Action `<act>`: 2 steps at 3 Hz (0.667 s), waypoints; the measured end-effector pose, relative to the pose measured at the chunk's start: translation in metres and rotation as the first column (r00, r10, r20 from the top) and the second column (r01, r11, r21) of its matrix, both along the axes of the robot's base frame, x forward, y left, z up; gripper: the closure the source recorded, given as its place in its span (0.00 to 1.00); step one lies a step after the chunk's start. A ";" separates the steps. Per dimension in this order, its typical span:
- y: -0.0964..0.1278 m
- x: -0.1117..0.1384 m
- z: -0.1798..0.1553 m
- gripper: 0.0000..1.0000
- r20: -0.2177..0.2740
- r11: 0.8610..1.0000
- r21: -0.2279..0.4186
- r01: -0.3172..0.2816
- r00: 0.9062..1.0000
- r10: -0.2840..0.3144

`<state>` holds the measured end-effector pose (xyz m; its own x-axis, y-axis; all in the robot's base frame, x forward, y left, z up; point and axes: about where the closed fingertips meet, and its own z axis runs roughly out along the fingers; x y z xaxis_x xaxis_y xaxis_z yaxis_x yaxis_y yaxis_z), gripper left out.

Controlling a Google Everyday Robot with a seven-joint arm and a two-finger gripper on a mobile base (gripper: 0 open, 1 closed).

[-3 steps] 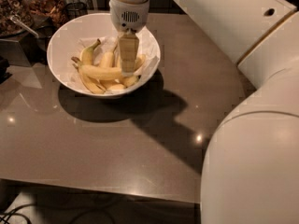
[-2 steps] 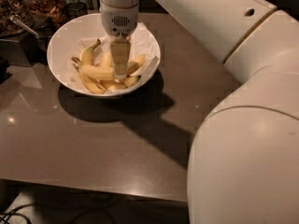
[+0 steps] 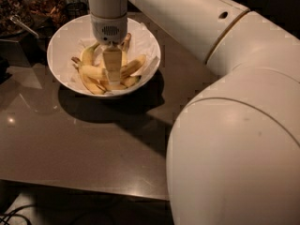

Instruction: Pick banana from white bowl

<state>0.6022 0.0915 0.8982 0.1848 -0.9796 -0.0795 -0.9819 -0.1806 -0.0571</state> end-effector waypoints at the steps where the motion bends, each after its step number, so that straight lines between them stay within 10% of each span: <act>1: -0.001 0.006 -0.010 0.32 -0.002 0.999 -0.031 -0.007 1.000 0.007; 2: -0.003 0.005 -0.017 0.50 0.014 0.997 -0.065 -0.034 0.999 0.035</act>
Offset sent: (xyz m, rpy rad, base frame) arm -0.0204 -0.0296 -0.0230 -0.1989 0.0527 0.0710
